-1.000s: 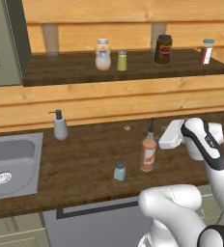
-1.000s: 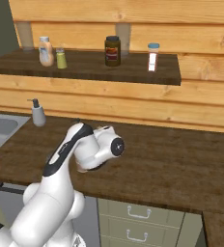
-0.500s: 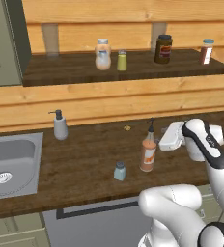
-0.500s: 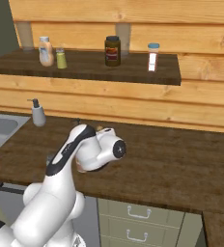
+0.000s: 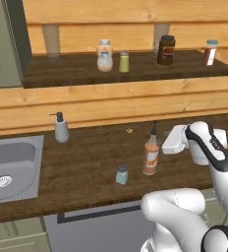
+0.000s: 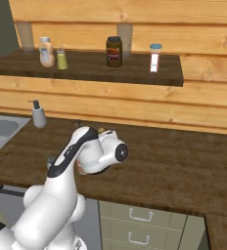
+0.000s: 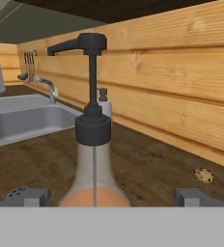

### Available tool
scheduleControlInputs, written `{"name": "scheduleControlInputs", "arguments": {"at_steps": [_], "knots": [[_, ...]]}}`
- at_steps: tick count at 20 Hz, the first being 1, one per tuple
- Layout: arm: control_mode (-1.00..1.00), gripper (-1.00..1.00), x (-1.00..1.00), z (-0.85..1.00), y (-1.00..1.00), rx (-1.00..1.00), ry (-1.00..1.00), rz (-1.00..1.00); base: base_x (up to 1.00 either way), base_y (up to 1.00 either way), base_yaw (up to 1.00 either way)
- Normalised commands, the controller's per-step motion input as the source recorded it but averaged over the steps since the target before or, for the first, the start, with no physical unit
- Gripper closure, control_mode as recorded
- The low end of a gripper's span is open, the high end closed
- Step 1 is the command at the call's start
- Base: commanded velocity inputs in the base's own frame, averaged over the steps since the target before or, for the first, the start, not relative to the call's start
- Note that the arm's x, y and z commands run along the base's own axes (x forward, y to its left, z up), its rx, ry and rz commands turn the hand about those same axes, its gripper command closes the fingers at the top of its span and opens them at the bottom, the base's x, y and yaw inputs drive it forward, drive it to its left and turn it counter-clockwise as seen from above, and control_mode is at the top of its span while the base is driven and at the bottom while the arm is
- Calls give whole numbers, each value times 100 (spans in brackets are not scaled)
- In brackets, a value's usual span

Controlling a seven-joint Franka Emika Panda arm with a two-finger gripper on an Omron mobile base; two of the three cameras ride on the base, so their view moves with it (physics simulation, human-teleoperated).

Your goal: Put the shaker and condiment bottle from the counter next to their counterparts in the cabinet.

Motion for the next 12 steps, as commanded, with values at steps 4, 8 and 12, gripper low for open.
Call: {"name": "scheduleControlInputs", "arguments": {"at_steps": [4, 8, 12], "knots": [[-100, -100, 8, 0, 7, 0, 0, 0, 0, 0, 0], [-100, -100, 15, -1, 10, 0, 0, 0, 0, 0, 0], [-100, -100, 4, -3, 10, 0, 0, 1, 0, 0, 0]]}}
